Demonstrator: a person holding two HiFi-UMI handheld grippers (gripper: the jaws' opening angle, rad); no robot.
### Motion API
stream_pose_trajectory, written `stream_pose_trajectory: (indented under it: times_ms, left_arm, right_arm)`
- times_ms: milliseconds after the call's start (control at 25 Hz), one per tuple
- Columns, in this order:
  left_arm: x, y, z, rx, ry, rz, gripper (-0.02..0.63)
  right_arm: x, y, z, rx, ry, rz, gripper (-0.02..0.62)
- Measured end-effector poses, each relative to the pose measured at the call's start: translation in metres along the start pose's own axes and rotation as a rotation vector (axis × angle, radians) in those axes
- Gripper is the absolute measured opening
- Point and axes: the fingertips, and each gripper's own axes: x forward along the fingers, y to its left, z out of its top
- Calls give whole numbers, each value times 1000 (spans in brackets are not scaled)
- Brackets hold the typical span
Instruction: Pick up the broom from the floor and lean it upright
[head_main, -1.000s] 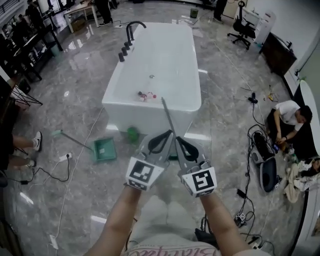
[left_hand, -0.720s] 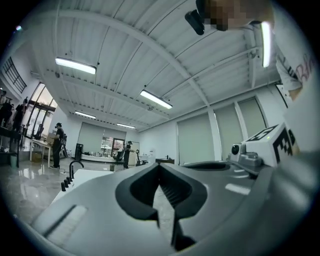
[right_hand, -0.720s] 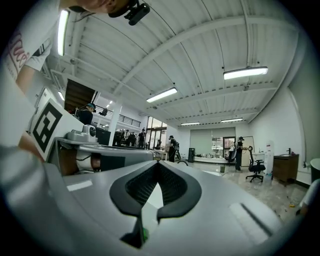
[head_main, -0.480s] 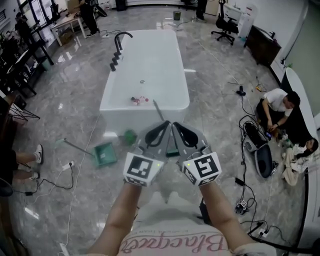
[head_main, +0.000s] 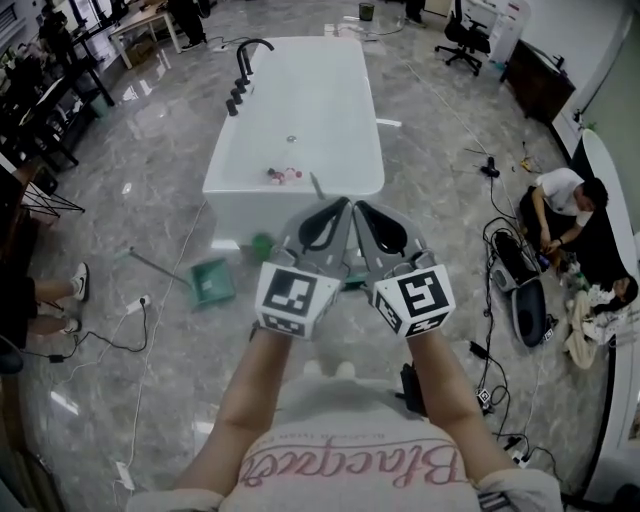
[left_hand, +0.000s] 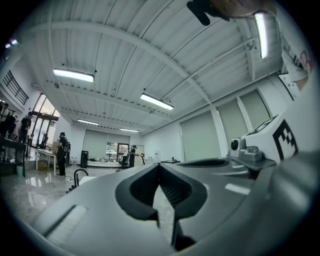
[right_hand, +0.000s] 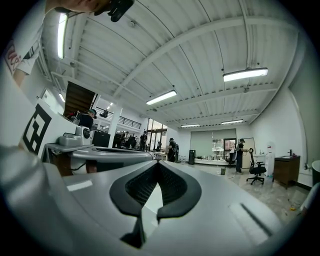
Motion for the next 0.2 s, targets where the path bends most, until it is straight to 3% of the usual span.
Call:
stream_pose_trajectory:
  times_ms: [200]
  left_arm:
    - [10, 6, -4, -16, 8, 8, -2]
  right_arm:
    - [6, -8, -1, -2, 11, -8, 0]
